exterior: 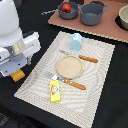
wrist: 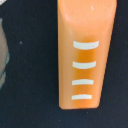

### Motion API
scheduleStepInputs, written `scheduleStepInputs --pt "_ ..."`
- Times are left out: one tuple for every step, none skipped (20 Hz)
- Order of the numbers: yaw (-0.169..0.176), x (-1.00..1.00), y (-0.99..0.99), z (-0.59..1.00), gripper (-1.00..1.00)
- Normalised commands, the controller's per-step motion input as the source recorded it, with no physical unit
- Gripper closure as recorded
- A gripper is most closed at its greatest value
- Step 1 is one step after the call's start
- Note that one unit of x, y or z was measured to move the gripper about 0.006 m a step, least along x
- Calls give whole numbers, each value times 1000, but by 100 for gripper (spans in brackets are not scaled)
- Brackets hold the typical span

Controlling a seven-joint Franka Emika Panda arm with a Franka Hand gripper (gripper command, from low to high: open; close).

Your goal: Interact with the objects in diverse but meaningful ways.

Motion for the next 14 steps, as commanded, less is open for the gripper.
scheduleStepInputs --pt "-34 -443 63 -343 -100" --pt "-34 -437 43 -346 -100" --pt "-34 -431 23 -354 -100" --pt "-33 -423 11 -343 -100" --pt "-34 -451 0 -337 -100" --pt "-35 -457 0 -349 -100" --pt "-36 -466 0 -357 -100" --pt "-35 -457 0 -349 -100" --pt "-34 -463 0 -340 -100" --pt "-33 -477 0 -346 -100" --pt "-33 -491 0 -360 -100" --pt "-33 -486 -11 -360 -100" --pt "-33 -474 0 -349 -100" --pt "-33 -460 0 -331 -100"
